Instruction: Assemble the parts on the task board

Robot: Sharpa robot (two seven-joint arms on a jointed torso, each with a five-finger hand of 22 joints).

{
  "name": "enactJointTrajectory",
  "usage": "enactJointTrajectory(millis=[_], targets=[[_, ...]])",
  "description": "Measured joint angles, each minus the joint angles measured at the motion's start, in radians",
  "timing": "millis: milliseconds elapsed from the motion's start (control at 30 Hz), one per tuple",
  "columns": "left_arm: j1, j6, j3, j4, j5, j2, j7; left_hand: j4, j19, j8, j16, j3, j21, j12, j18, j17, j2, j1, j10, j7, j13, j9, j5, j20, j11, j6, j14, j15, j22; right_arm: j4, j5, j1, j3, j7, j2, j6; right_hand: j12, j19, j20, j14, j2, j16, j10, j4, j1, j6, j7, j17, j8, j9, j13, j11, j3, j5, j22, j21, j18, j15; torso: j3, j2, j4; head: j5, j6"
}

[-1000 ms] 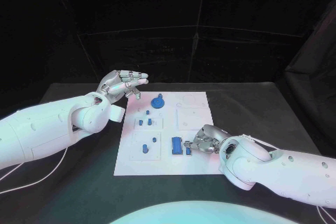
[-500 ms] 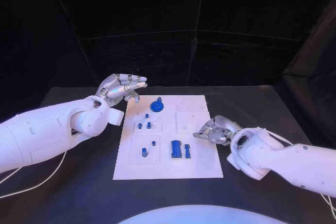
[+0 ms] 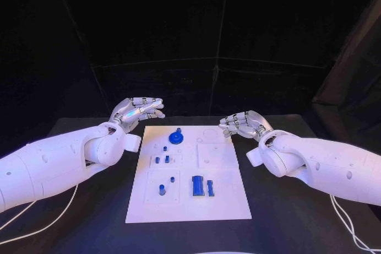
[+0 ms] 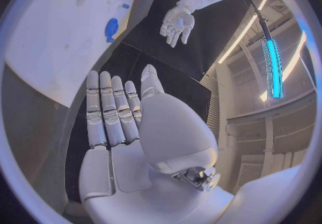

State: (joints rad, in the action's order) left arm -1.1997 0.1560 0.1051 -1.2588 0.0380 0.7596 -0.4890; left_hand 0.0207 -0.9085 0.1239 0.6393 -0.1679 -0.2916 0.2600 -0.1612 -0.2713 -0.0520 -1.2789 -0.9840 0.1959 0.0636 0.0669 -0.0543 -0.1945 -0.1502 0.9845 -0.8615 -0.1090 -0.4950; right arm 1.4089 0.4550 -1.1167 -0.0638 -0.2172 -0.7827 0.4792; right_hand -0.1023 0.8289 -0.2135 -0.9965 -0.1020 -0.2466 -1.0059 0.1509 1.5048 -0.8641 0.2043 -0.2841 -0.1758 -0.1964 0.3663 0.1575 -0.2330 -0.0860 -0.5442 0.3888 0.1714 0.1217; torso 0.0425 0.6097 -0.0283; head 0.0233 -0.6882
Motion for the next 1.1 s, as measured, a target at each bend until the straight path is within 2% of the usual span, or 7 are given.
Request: enactJointTrajectory(millis=[67,233,533,700,733,933,1100], targets=[[0.006,0.005,0.000,0.022,0.019,-0.014,-0.003,0.000,0.077,-0.012,-0.098,0.014,0.068,-0.021,0.000,0.049,0.011,-0.011,0.011,-0.001,0.000,-0.001,0.000,-0.020,-0.011,-0.008,0.026,-0.024,0.046,-0.067,-0.054,-0.002,0.000,-0.068,0.041,-0.024,0.029,0.000,-0.021,0.018,-0.001,0.056,0.021,0.003,-0.036,0.018,0.012,0.047,0.033,0.018,-0.051,0.019,-0.020,0.030,0.050,-0.060,0.000,0.018,0.0000,-0.004,-0.0017,0.000,0.015],[0.016,0.026,0.000,0.087,0.054,-0.061,-0.016,-0.003,0.194,-0.043,-0.281,0.051,0.183,-0.088,0.000,0.137,0.029,-0.029,0.034,-0.047,-0.001,-0.001,0.004,-0.073,-0.048,-0.014,0.042,-0.067,0.139,-0.216,-0.154,-0.002,0.001,-0.172,0.128,-0.074,0.037,-0.024,-0.054,0.039,-0.015,0.157,0.068,-0.030,-0.070,0.047,0.005,0.140,0.093,0.061,-0.160,0.035,-0.041,0.031,0.167,-0.201,0.000,0.039,-0.0013,-0.013,-0.0036,0.000,0.040],[0.027,0.087,0.000,0.142,0.085,-0.106,-0.049,0.001,0.193,-0.055,-0.408,0.099,0.208,-0.155,0.000,0.189,0.053,-0.050,0.019,-0.048,-0.001,-0.001,0.004,-0.094,-0.055,-0.013,-0.018,-0.066,0.203,-0.326,-0.249,-0.004,0.002,-0.250,0.189,-0.135,0.037,0.020,-0.065,0.015,-0.044,0.180,0.064,-0.090,-0.098,0.035,0.007,0.215,0.110,0.102,-0.259,0.039,-0.034,0.031,0.267,-0.297,0.000,0.047,-0.0065,-0.019,0.0007,-0.012,0.082],[0.032,0.090,-0.001,0.130,0.084,-0.100,-0.045,-0.012,0.309,-0.092,-0.449,0.134,0.251,-0.193,0.000,0.230,0.057,0.172,0.175,-0.074,-0.032,-0.034,0.029,-0.047,-0.020,-0.170,0.124,-0.038,0.253,-0.312,-0.250,0.001,0.002,-0.247,0.180,-0.132,0.069,-0.115,-0.019,0.171,-0.021,0.215,0.211,-0.124,-0.334,0.167,-0.023,0.250,0.144,0.149,-0.298,0.005,0.007,0.058,0.315,-0.344,-0.003,0.018,-0.0087,-0.022,0.0027,-0.013,0.081],[0.035,0.093,-0.003,0.123,0.084,-0.098,-0.045,-0.014,0.332,-0.097,-0.456,0.137,0.257,-0.202,0.009,0.236,0.056,0.215,0.206,-0.079,-0.037,-0.039,0.033,-0.037,-0.013,-0.202,0.153,-0.032,0.262,-0.304,-0.251,0.002,0.004,-0.247,0.176,-0.129,0.074,-0.144,-0.010,0.205,-0.016,0.219,0.244,-0.128,-0.381,0.195,-0.030,0.256,0.149,0.157,-0.308,-0.002,0.017,0.063,0.325,-0.351,-0.017,0.012,-0.0105,-0.024,0.0041,-0.014,0.081],[0.055,0.135,-0.024,0.044,0.077,-0.076,-0.041,-0.018,0.449,-0.111,-0.493,0.154,0.275,-0.237,0.038,0.257,0.053,0.431,0.364,-0.108,-0.053,-0.056,0.042,0.010,0.020,-0.361,0.296,-0.003,0.310,-0.212,-0.267,0.016,0.017,-0.247,0.141,-0.092,0.091,-0.288,0.038,0.372,0.012,0.233,0.404,-0.142,-0.617,0.336,-0.067,0.273,0.162,0.181,-0.344,-0.034,0.063,0.074,0.371,-0.370,-0.040,-0.016,-0.0297,-0.049,0.0183,-0.021,0.087],[0.087,0.226,-0.053,-0.073,0.061,-0.041,-0.039,-0.021,0.537,-0.116,-0.521,0.157,0.283,-0.248,0.053,0.265,0.053,0.593,0.482,-0.156,-0.059,-0.062,0.047,0.046,0.045,-0.480,0.405,0.026,0.345,-0.072,-0.301,0.035,0.036,-0.253,0.089,-0.014,0.093,-0.383,0.069,0.481,0.058,0.238,0.510,-0.147,-0.772,0.428,-0.091,0.279,0.168,0.189,-0.356,-0.056,0.093,0.080,0.401,-0.378,-0.056,-0.052,-0.0380,-0.060,0.0249,-0.023,0.088]])
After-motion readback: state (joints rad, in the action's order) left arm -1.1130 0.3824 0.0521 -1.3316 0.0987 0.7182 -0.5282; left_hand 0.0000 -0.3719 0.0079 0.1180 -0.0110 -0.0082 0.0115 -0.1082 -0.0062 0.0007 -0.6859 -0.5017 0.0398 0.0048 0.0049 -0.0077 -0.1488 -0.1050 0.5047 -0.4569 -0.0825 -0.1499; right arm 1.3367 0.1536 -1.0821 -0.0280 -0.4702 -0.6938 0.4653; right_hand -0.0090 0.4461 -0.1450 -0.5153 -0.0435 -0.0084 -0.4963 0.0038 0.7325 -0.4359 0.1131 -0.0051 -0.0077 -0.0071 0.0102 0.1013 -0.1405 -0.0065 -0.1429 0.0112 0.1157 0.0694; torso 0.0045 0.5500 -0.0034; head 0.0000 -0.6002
